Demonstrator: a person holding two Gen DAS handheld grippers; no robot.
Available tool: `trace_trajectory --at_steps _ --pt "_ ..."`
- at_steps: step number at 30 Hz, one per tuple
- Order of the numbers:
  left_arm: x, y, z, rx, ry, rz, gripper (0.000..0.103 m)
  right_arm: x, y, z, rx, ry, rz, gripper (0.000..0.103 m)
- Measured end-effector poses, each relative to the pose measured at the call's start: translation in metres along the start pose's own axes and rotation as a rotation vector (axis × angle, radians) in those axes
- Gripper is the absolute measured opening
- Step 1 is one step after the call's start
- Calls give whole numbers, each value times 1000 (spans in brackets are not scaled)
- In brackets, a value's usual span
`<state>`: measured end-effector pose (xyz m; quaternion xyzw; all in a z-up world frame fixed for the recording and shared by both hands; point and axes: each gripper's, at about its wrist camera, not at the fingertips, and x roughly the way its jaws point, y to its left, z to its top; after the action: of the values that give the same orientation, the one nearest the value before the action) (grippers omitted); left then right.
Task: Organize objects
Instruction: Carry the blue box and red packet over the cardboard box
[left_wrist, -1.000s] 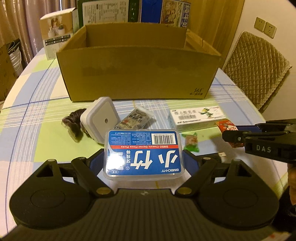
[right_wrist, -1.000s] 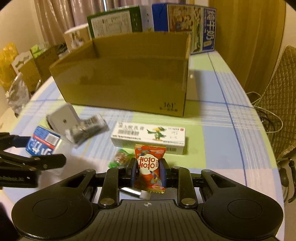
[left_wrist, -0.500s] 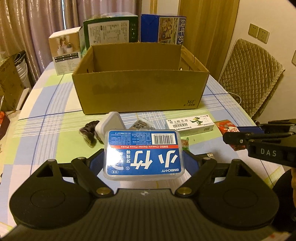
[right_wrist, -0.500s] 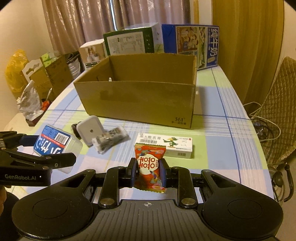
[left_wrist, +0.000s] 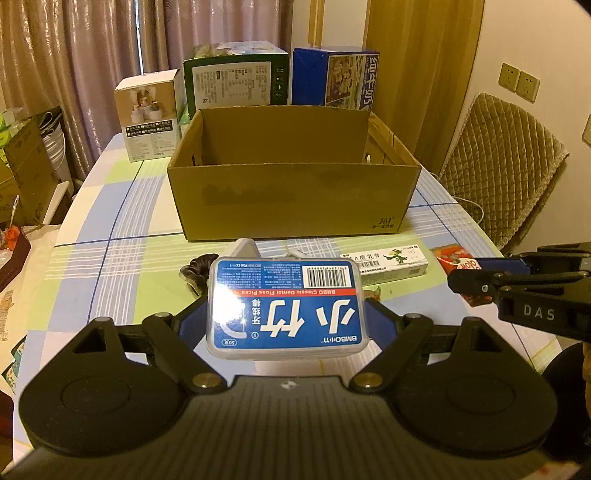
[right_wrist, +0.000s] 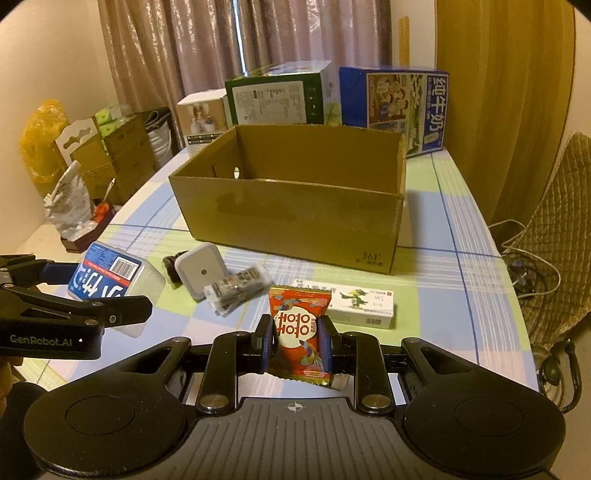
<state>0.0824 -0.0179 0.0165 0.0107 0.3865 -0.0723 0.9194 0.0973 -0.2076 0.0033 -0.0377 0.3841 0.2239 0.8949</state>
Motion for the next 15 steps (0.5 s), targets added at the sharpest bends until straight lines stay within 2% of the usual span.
trace_trajectory --at_steps 7,15 --pt "2 11 24 -5 -11 -13 84 -2 0 24 18 -17 26 23" --pt "6 28 87 27 -62 -18 84 0 -10 93 -5 -88 27 23"
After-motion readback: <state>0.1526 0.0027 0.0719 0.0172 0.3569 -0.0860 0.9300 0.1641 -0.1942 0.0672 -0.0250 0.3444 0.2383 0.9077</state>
